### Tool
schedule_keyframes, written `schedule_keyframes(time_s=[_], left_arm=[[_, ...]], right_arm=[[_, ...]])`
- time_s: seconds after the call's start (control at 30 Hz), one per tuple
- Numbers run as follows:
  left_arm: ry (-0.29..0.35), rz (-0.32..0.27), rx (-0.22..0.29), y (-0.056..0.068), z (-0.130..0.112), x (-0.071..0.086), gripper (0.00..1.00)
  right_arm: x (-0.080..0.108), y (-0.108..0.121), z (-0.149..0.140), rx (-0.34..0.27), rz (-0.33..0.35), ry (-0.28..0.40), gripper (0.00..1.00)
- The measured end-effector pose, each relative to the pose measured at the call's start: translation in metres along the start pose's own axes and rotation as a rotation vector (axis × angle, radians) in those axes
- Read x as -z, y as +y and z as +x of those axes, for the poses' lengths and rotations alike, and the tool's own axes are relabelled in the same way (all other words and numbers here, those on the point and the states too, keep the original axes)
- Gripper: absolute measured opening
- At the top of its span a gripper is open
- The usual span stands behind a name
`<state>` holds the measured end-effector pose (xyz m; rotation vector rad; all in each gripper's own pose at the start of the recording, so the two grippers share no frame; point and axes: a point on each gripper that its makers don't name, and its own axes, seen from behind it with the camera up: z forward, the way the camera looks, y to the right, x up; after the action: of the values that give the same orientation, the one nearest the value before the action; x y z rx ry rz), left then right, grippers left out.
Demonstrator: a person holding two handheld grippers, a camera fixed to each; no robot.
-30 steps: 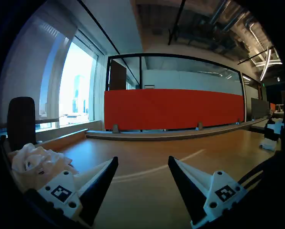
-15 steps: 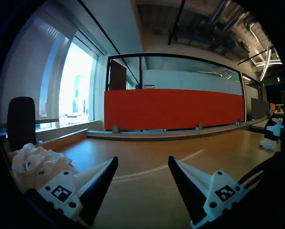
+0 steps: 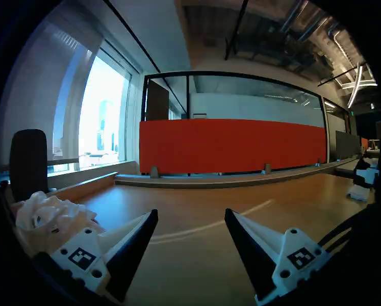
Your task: Fold towel
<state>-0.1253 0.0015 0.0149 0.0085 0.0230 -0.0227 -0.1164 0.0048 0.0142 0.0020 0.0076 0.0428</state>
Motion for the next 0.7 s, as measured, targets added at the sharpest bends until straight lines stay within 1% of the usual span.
schedule_keyframes(time_s=[0.5, 0.7], left_arm=[[0.000, 0.000, 0.000, 0.0004, -0.0002, -0.0003, 0.98], [0.000, 0.000, 0.000, 0.0003, -0.0001, -0.0002, 0.98]], right_arm=[[0.0012, -0.0072, -0.0032, 0.031, 0.012, 0.003, 1.00], [0.0018, -0.0078, -0.0010, 0.034, 0.011, 0.002, 1.00]])
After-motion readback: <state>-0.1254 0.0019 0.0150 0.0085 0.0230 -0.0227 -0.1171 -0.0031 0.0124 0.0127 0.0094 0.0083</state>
